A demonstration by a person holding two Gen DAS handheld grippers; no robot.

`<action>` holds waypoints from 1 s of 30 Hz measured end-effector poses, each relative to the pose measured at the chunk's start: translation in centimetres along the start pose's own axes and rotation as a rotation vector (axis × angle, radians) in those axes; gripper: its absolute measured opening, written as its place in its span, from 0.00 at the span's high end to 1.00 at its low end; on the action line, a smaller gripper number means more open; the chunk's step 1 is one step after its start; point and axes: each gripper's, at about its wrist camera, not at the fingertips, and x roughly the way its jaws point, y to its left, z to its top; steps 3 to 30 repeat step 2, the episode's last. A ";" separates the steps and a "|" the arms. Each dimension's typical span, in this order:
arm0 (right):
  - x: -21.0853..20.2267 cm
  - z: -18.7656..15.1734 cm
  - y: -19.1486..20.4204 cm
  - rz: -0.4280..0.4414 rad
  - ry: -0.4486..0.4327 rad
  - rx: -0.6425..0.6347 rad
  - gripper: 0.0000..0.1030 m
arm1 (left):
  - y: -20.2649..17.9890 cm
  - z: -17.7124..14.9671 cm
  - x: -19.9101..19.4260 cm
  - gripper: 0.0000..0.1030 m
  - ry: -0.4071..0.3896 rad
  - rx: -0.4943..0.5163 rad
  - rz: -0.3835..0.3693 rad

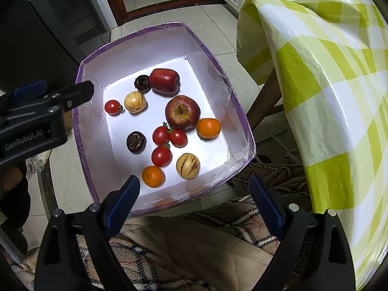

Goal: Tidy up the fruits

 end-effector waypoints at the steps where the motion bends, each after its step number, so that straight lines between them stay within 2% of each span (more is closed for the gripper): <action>1: 0.0 0.0 -0.1 0.002 -0.001 -0.001 0.14 | 0.1 0.2 0.1 0.01 0.002 0.003 -0.005; 30: -0.1 -0.1 -0.1 0.004 -0.002 -0.001 0.14 | 0.1 0.2 0.0 0.01 0.004 0.004 -0.005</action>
